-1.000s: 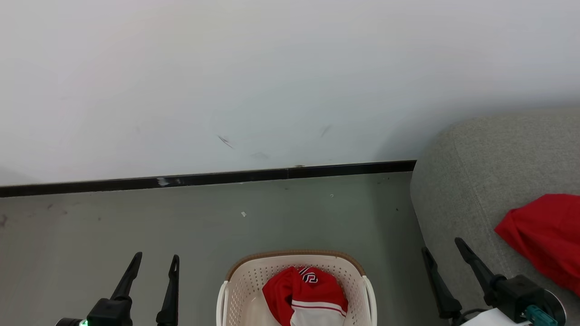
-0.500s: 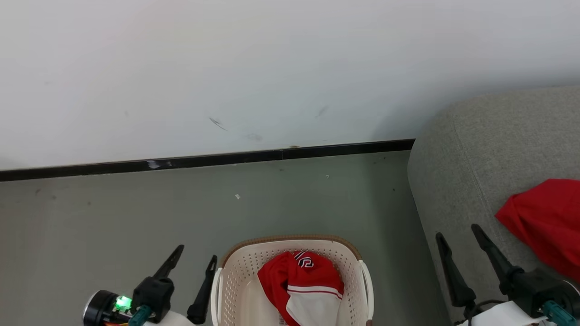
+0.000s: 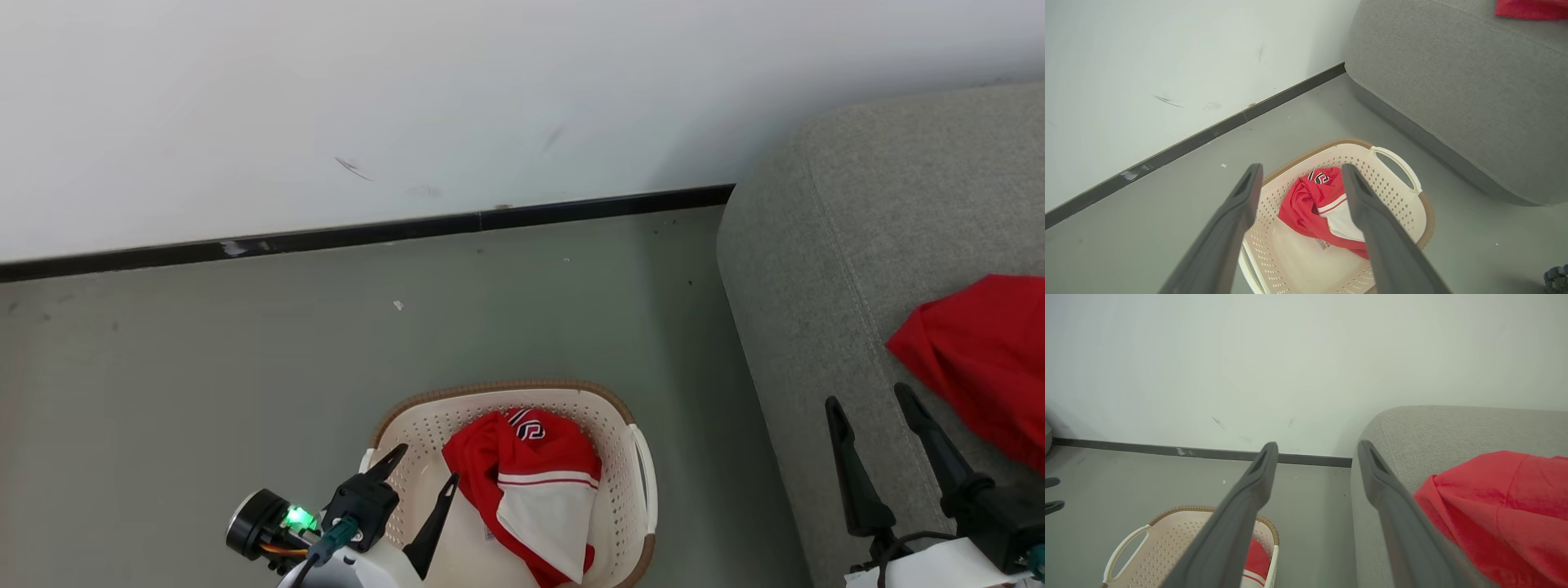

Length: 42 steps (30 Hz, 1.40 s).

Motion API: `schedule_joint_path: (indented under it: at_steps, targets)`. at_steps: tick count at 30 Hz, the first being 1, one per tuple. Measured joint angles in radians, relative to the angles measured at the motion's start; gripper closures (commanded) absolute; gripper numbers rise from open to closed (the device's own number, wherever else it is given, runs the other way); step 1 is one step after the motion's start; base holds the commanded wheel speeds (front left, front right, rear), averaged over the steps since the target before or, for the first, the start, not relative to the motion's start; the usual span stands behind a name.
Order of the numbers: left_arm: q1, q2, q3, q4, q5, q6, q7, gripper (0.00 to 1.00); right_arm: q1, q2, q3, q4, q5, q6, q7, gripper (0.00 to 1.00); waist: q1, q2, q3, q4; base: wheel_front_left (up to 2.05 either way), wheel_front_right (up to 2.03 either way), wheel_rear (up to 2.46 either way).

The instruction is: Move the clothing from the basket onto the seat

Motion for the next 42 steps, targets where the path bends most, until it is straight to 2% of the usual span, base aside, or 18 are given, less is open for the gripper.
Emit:
schedule_joint_path:
  at_steps: [15,34,42]
  targets:
    - [-0.145,-0.036,-0.039,0.175,0.016,-0.033,0.01,0.0,-0.049,0.001,-0.007,-0.088,0.013,0.0,0.0,0.0,0.0001,0.0,0.154,-0.066,0.0,0.0,0.0]
    - [-0.285,-0.038,0.007,0.364,0.018,-0.016,-0.01,0.0,-0.216,0.001,0.044,-0.114,0.053,0.0,0.0,0.0,0.0,-0.0001,0.374,-0.181,0.0,0.0,0.0]
    - [-0.346,-0.017,0.03,0.417,0.018,-0.007,-0.027,0.0,-0.291,0.001,0.071,-0.115,0.066,0.0,0.0,0.0,0.0,0.0,0.447,-0.227,0.0,0.0,0.0]
